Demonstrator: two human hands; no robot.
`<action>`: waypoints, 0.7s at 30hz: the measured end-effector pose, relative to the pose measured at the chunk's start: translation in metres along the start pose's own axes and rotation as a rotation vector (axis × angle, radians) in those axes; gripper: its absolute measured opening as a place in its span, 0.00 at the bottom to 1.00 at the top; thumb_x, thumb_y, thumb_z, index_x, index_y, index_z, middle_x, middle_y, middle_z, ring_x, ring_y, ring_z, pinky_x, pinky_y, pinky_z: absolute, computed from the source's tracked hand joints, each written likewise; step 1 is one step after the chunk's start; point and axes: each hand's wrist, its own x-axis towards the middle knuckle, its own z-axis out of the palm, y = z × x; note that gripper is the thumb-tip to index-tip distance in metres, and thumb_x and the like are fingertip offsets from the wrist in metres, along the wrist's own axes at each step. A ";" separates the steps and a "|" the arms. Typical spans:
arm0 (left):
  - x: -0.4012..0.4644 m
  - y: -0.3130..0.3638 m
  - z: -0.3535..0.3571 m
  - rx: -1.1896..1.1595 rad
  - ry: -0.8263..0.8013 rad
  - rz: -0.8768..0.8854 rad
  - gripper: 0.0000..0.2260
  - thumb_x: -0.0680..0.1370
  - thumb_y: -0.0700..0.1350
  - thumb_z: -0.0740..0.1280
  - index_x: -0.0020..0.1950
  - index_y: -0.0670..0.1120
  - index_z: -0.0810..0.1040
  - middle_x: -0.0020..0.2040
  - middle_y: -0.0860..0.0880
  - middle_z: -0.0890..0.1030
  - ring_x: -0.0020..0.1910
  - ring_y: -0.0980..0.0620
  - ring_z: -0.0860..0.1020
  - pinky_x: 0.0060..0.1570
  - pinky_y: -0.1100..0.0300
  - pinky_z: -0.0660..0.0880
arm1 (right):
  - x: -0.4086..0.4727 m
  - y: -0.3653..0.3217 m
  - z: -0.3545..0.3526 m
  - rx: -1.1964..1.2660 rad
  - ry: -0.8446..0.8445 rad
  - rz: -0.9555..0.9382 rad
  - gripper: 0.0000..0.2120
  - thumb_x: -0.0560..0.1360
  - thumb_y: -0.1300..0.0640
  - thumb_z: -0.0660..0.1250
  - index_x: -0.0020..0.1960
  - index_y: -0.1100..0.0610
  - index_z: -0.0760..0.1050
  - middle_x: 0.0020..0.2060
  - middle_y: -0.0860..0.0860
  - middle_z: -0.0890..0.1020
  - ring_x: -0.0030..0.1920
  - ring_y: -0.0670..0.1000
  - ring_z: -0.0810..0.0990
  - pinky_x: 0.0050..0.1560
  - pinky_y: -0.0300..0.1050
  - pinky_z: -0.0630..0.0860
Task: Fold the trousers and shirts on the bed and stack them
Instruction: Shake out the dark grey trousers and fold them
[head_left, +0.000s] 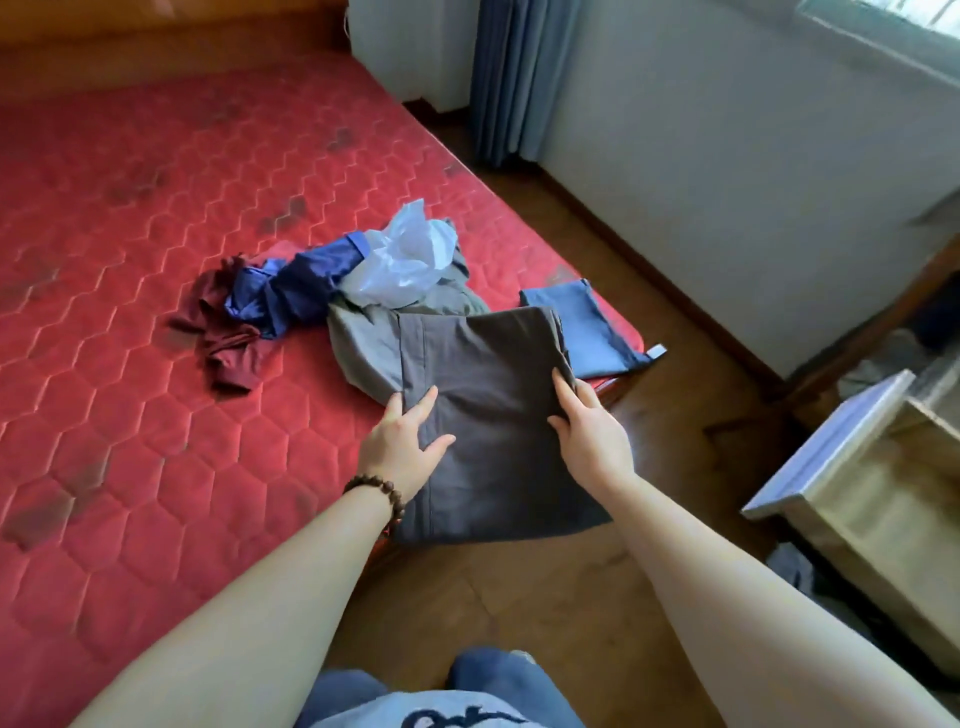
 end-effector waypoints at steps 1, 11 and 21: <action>0.003 0.016 0.011 0.005 0.003 -0.003 0.30 0.74 0.57 0.70 0.74 0.59 0.64 0.74 0.38 0.63 0.68 0.39 0.71 0.63 0.53 0.70 | 0.005 0.018 -0.007 -0.007 -0.001 -0.004 0.27 0.80 0.55 0.60 0.77 0.46 0.55 0.75 0.46 0.62 0.63 0.57 0.75 0.58 0.50 0.75; 0.066 0.101 0.082 0.020 0.004 -0.059 0.29 0.74 0.56 0.70 0.74 0.58 0.65 0.74 0.41 0.64 0.68 0.42 0.71 0.63 0.53 0.69 | 0.080 0.132 -0.020 0.020 -0.107 -0.032 0.29 0.80 0.55 0.59 0.77 0.44 0.52 0.74 0.45 0.62 0.62 0.56 0.75 0.57 0.49 0.77; 0.199 0.121 0.169 0.084 -0.142 -0.114 0.30 0.76 0.59 0.66 0.76 0.60 0.60 0.75 0.42 0.62 0.64 0.40 0.74 0.59 0.53 0.72 | 0.209 0.219 0.016 0.036 -0.282 0.022 0.31 0.78 0.57 0.58 0.77 0.44 0.50 0.73 0.46 0.61 0.62 0.54 0.75 0.57 0.49 0.77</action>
